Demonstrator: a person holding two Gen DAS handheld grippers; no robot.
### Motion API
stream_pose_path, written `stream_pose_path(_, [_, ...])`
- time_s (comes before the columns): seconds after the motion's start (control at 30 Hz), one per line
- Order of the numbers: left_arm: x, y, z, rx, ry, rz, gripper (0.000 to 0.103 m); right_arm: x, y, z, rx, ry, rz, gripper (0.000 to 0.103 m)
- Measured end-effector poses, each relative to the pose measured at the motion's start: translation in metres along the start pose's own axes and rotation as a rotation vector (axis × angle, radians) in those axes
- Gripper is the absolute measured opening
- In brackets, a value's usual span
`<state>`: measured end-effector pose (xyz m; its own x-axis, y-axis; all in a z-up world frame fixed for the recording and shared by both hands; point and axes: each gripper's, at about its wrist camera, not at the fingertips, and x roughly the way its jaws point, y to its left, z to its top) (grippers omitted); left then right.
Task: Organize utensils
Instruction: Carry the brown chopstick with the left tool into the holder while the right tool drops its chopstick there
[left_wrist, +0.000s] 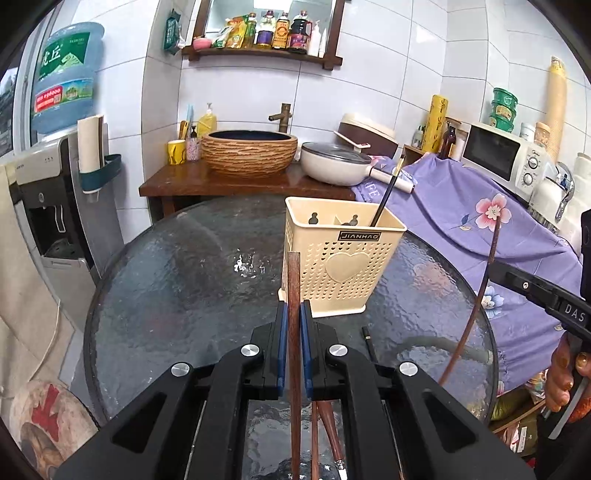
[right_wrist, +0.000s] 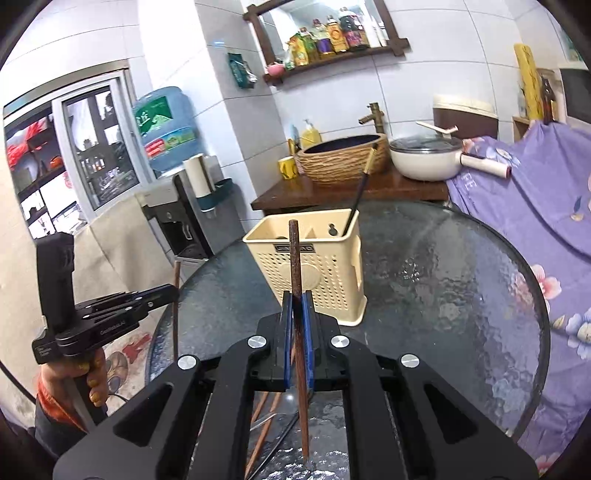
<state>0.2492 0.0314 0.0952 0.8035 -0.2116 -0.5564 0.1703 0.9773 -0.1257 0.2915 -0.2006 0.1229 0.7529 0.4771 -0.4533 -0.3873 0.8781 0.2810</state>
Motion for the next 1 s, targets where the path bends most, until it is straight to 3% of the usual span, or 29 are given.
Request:
stream_pose_path(0.67, [-0.028, -0.017, 0.022, 0.068, -0.068, -0.054, 0.007, -0.007, 0.017, 0.032, -0.059, -0.008, 0.025, 0.005])
stream_pose_path(1.0, [-0.030, -0.034, 0.084, 0.096, -0.115, -0.099, 0.007, -0.009, 0.029, 0.084, -0.088, -0.053, 0.044, 0.005])
